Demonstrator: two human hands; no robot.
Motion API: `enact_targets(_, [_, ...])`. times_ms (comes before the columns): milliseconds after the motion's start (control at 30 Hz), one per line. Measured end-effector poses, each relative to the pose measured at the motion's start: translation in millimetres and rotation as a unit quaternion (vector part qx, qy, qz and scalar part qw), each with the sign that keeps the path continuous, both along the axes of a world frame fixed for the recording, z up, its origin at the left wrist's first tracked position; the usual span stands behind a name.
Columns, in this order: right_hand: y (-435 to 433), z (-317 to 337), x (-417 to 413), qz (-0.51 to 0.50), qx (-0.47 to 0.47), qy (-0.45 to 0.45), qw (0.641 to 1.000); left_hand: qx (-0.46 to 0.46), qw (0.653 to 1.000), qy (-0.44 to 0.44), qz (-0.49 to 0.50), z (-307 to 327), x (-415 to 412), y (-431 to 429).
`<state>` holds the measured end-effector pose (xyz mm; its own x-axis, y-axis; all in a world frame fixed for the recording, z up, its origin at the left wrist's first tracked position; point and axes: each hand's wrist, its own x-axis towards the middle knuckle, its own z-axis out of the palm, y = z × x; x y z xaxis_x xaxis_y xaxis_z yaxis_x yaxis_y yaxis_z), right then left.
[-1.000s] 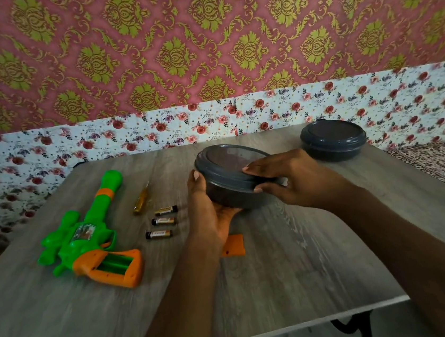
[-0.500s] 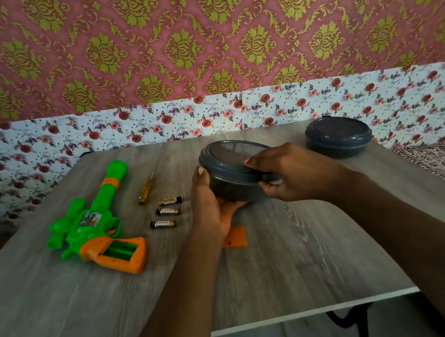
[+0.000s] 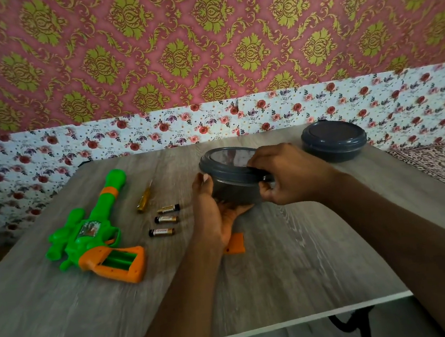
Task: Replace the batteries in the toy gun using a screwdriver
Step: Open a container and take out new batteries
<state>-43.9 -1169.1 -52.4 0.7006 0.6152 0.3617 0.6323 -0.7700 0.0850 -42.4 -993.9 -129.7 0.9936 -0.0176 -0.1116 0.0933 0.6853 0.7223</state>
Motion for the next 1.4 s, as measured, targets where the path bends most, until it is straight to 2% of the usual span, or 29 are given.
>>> enact_targets(267, [6.6,22.5,5.0,-0.024,0.011,0.024,0.999,0.012,0.996,-0.073,-0.049,7.1,-7.9,3.8])
enact_targets(533, [22.2,22.9,5.1,-0.004,0.032,0.031,0.999,0.031,0.994,-0.098,-0.04,6.1,-5.9,4.2])
enact_targets(700, [25.2,25.1,2.4,0.005,0.04,0.04,0.998,0.058,0.995,-0.079,-0.01,8.9,-5.3,3.0])
enact_targets(933, [31.9,20.3,-0.1,-0.015,-0.019,-0.007,1.0,0.071,0.995,-0.063,0.008,10.0,-5.4,1.9])
enact_targets(1100, [30.1,9.6,2.9,-0.033,-0.019,-0.053,0.998,0.066,0.997,-0.049,0.008,9.0,-3.4,0.7])
enact_targets(1400, [20.2,10.2,12.0,0.031,0.028,-0.021,0.999,0.037,0.999,-0.031,-0.008,9.1,2.0,6.5])
